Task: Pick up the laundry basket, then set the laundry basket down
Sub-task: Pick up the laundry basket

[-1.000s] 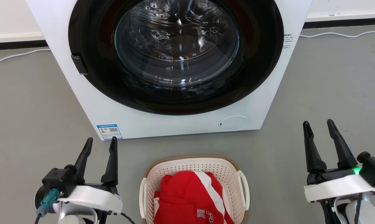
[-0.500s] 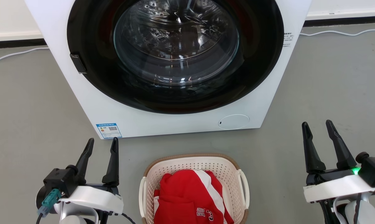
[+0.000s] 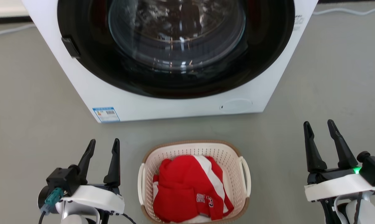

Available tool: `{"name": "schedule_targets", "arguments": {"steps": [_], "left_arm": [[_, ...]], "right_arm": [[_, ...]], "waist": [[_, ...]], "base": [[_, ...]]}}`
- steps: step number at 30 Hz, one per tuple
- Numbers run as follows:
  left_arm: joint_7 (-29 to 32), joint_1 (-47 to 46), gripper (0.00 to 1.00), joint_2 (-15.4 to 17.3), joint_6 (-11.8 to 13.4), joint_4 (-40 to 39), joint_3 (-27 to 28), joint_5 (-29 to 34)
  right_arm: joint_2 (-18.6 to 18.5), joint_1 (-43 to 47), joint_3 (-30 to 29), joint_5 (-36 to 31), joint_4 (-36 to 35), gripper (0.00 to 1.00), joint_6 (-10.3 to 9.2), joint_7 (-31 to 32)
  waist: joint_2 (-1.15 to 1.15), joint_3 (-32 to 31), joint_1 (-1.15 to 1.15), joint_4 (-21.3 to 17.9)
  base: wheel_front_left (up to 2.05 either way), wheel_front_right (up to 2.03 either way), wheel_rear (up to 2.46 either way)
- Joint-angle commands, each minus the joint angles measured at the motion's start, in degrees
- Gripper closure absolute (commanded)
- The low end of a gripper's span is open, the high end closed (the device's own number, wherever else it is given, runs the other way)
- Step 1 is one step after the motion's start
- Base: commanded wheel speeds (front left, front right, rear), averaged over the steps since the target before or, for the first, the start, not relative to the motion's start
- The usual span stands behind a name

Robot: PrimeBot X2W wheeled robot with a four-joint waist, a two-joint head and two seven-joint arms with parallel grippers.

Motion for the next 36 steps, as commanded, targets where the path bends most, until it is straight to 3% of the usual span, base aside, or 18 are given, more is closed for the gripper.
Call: {"name": "schedule_targets", "arguments": {"steps": [1, 15, 36], "left_arm": [[-0.34, -3.0, 0.0, 0.24, -0.34, -0.86, 1.62, 0.26], [-0.34, -11.25, 0.0, 1.03, -0.34, 5.64, 1.21, -0.36], [-0.34, -26.63, 0.0, 1.38, -0.34, 24.53, -2.72, -4.27]], "right_arm": [[-0.67, -2.61, 1.43, -0.11, -0.66, 0.0, 0.41, -0.78], [-1.7, -10.89, 3.98, 1.57, 5.31, 0.0, 0.41, -0.78], [-1.94, -20.67, 8.04, 7.01, 19.78, 0.0, 0.41, -0.78]], "waist": [[0.0, 2.01, 0.0, 0.02], [0.0, 13.92, 0.0, -0.37], [0.0, 30.08, 0.0, 1.96]], "base": [[0.0, 0.0, 0.0], [0.0, 0.0, 0.0], [0.0, 0.0, 0.0]]}}
